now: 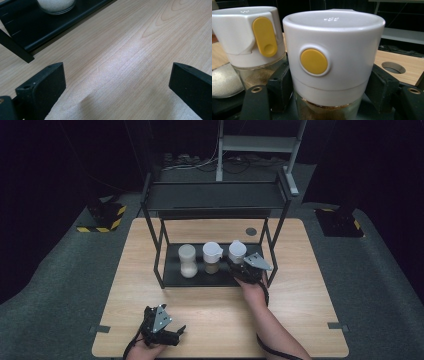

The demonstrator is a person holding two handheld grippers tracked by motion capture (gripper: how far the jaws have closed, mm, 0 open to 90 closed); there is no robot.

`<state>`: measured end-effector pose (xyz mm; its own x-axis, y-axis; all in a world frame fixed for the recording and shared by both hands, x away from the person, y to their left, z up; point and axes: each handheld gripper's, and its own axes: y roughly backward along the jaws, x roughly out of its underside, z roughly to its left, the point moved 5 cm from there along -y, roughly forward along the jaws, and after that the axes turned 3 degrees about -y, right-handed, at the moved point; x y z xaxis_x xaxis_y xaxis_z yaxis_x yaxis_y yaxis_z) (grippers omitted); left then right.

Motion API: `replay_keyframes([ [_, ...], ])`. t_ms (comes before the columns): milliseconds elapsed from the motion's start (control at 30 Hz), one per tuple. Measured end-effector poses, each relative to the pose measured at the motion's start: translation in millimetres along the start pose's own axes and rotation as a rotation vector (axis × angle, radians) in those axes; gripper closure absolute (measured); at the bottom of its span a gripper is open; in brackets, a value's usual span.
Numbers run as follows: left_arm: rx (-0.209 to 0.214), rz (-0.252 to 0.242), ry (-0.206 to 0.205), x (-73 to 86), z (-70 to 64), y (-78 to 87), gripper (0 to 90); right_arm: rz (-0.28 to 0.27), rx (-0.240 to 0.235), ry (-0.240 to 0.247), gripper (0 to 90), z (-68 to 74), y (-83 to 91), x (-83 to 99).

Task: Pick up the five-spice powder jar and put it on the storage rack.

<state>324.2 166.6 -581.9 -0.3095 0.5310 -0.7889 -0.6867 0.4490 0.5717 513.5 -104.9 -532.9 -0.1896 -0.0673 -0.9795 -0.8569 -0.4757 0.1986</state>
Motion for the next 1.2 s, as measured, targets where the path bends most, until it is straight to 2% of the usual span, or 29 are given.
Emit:
replay_keyframes([
  [500, 0.004, 0.001, 0.005, 0.3, 0.2, 0.3, 0.9, 0.004, 0.005, 0.0, 29.9, 0.4, -0.1, 0.2],
  [733, 0.003, 0.0, 0.005, 0.2, 0.0, 0.2, 0.9, 0.011, 0.021, -0.017, 21.4, -1.4, -0.2, -0.2],
  [1067, 0.003, 0.002, 0.001, 0.3, -0.1, 0.2, 0.9, 0.018, 0.023, -0.025, 18.0, -1.5, 0.6, -1.3],
  [1200, 0.001, 0.003, -0.001, 0.2, -0.4, 0.0, 0.9, 0.014, 0.021, -0.022, 14.1, -0.2, 1.5, -3.7],
])
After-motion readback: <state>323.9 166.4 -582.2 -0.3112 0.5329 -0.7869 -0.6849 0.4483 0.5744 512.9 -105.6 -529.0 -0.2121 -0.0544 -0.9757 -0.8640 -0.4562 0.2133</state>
